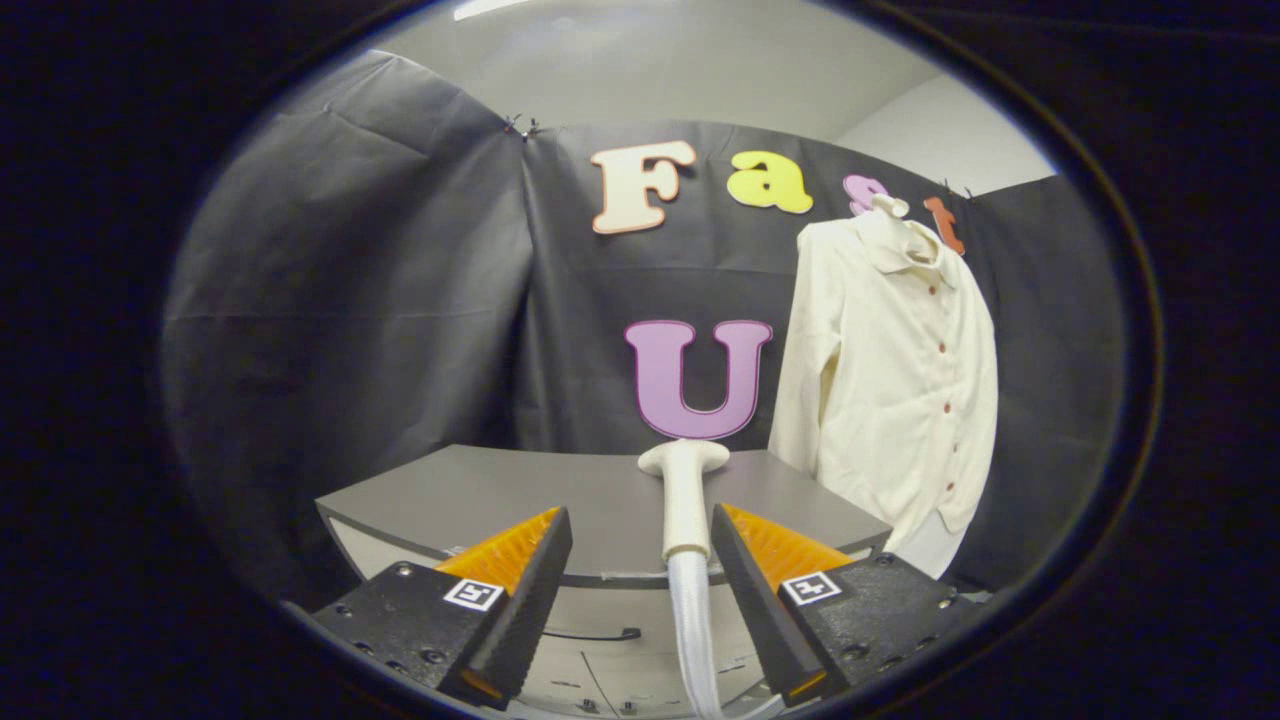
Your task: Iron the clothes twice with a garment steamer, once on the left side and once on the right side.
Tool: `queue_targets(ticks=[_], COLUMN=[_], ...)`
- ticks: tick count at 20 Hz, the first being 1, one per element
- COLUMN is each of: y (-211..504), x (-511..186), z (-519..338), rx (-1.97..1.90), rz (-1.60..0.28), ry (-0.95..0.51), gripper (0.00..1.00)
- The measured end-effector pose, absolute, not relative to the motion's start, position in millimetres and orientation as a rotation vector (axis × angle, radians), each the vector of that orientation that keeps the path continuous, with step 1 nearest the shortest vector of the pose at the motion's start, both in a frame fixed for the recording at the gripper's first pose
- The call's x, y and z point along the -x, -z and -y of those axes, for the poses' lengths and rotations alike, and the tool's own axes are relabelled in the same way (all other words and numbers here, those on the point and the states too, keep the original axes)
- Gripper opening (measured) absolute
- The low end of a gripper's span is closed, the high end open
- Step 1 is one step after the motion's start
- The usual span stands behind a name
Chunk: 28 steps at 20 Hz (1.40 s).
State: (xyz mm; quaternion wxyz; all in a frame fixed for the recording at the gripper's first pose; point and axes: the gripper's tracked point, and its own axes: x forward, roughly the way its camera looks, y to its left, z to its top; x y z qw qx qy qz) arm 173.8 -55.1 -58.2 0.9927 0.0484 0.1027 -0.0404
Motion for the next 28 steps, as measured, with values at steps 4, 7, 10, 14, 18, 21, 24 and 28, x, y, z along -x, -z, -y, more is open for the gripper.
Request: queue_targets(ticks=[4, 7, 10, 14, 18, 21, 24, 28], y=[80.7, 101.4, 115.6, 130.5, 127.6, 124.5, 114.3, 114.8], x=[-222.5, -253.7, -271.4, -276.5, -273.1, -272.0, -270.3, -265.7], z=[62.5, 76.2, 79.3, 86.2, 85.1, 84.8, 87.6, 90.1], rx=[-0.093, -0.068, -0.088, -0.14, -0.16, -0.111, -0.072, -0.151], rz=[-0.276, -0.344, -0.388, -0.449, -0.443, -0.413, -0.328, -0.325], ry=[0.079, 0.111, 0.121, 0.158, 0.134, 0.129, 0.153, 0.155], gripper=[0.86, 0.76, 0.77, 0.59, 0.4, 0.39, 0.35, 0.34])
